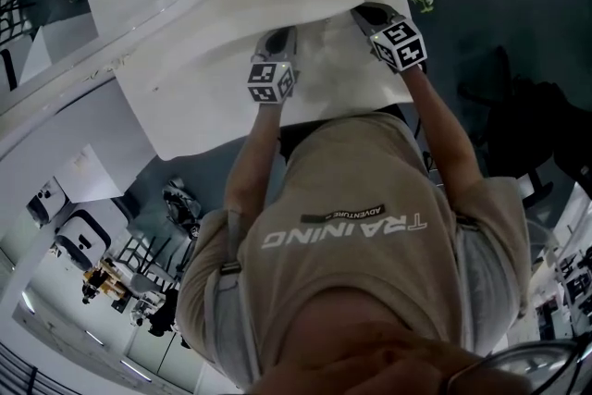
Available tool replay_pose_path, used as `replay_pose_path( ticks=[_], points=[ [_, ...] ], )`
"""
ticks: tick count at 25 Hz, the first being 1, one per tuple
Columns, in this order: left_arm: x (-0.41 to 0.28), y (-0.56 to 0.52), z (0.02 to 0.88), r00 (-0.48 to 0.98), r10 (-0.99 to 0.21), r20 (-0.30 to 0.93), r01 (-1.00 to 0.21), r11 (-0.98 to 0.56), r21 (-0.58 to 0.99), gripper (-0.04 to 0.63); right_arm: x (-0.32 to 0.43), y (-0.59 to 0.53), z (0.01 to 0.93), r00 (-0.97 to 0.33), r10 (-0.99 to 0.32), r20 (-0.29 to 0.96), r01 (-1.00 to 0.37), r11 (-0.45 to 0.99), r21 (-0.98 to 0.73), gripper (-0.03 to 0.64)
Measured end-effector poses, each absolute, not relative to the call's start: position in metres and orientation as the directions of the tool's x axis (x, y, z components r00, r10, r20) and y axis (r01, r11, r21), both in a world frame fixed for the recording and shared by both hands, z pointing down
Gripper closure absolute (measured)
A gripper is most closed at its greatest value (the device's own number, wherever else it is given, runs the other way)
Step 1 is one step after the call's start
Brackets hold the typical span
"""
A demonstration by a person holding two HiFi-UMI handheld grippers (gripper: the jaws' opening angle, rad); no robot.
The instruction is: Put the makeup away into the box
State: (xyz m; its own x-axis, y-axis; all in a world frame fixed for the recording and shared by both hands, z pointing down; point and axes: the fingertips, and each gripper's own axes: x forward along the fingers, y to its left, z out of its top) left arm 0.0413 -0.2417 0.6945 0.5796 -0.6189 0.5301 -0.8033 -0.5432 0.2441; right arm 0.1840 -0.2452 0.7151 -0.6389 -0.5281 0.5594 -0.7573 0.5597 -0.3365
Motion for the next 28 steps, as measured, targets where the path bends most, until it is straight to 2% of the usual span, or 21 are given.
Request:
replay_pose_path(
  ticks=[13,20,28],
  points=[
    [0.039,-0.248,0.696,0.588,-0.618,0.522,-0.800,-0.537,0.266,0.589,0.191,-0.256,0.721,-0.593,-0.562,0.577,-0.797,0.514,-0.319,0.613],
    [0.024,-0.215,0.679,0.618,-0.586,0.523,-0.772,-0.578,0.265,0.589,0.192,-0.222,0.704,-0.567,-0.556,0.608,-0.809,0.517,-0.281,0.612],
    [-0.013,-0.179,0.627,0.651,-0.610,0.452,-0.749,-0.615,0.248,0.589,0.158,-0.177,0.643,-0.599,-0.591,0.540,-0.786,0.563,-0.256,0.613]
  ],
)
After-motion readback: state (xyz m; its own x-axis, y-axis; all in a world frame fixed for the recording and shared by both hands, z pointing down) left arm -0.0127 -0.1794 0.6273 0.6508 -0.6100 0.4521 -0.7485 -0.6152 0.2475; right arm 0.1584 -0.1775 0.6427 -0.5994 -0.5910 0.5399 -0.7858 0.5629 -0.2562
